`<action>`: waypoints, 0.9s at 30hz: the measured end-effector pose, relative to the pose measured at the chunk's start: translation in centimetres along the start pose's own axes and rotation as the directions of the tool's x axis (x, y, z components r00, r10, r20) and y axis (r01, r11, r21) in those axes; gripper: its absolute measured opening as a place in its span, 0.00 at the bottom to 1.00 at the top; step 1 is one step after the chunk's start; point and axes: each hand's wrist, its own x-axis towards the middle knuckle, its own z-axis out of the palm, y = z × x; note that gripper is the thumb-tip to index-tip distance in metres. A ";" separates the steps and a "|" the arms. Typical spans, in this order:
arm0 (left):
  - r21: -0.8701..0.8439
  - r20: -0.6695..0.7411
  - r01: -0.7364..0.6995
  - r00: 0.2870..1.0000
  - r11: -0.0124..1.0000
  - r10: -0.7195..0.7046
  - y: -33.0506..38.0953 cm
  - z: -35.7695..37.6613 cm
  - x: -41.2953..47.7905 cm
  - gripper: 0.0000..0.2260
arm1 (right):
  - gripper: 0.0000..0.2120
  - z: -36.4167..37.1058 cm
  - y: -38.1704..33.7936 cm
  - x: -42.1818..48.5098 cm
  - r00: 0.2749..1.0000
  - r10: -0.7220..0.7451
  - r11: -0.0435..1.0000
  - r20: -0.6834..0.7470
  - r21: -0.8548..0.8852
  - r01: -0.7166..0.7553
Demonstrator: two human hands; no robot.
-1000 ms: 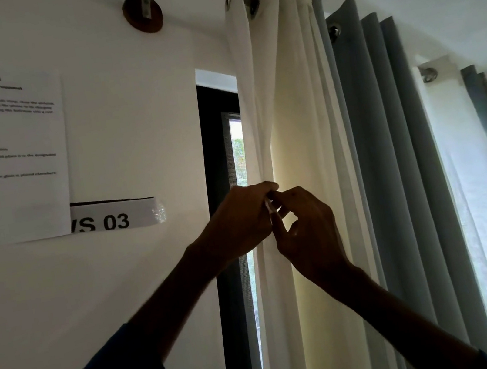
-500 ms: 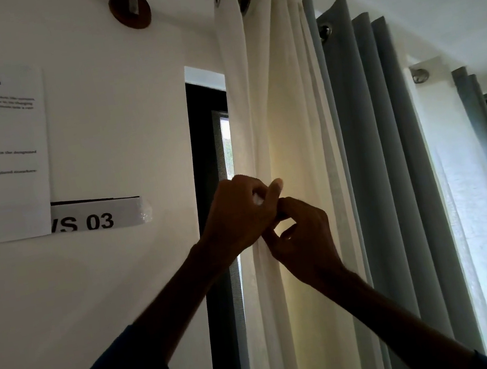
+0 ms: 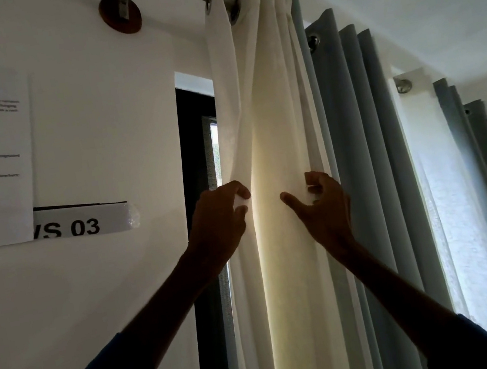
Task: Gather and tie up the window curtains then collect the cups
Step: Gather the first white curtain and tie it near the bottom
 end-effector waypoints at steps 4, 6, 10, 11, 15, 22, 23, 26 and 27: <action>0.052 0.023 -0.025 0.999 0.998 0.024 -0.8 -0.7 -0.2 0.07 | 0.17 1.1 -0.1 0.2 0.980 -0.139 0.988 -0.142 -0.085 0.128; 0.079 0.008 -0.016 1.000 0.997 0.015 -1.4 -1.2 -0.3 0.07 | 0.08 1.6 -0.2 -0.1 0.928 -0.320 0.933 -0.192 -0.231 0.275; 0.108 -0.006 -0.016 1.000 0.994 0.016 -1.9 -2.1 -0.3 0.07 | 0.08 3.5 -1.3 -1.0 0.808 -0.580 0.739 -0.103 -0.484 0.469; 0.117 -0.008 -0.017 1.000 0.993 0.018 -1.9 -2.4 -0.2 0.07 | 0.10 4.2 -2.0 -1.2 0.783 -0.616 0.704 -0.081 -0.503 0.501; 0.142 0.048 -0.003 0.999 0.990 -0.004 -2.6 -3.4 0.0 0.08 | 0.07 6.8 -6.2 -2.4 0.714 -0.694 0.676 -0.093 -0.423 0.603; 0.146 0.058 0.067 0.995 0.987 -0.076 -5.1 -4.8 0.3 0.17 | 0.03 7.7 -14.8 -4.3 0.698 -0.694 0.719 -0.176 -0.121 0.684; 0.161 0.058 0.050 0.997 0.986 -0.060 -5.3 -4.8 0.3 0.20 | 0.04 7.4 -14.9 -4.4 0.698 -0.700 0.714 -0.152 -0.099 0.693; 0.218 0.055 0.066 0.995 0.974 -0.079 -5.2 -4.9 0.0 0.07 | 0.05 6.8 -12.8 -4.9 0.716 -0.685 0.729 -0.133 -0.140 0.670; 0.233 0.036 0.025 0.999 0.972 -0.035 -5.1 -4.9 -0.2 0.04 | 0.06 6.7 -11.4 -5.0 0.742 -0.660 0.750 -0.115 -0.154 0.643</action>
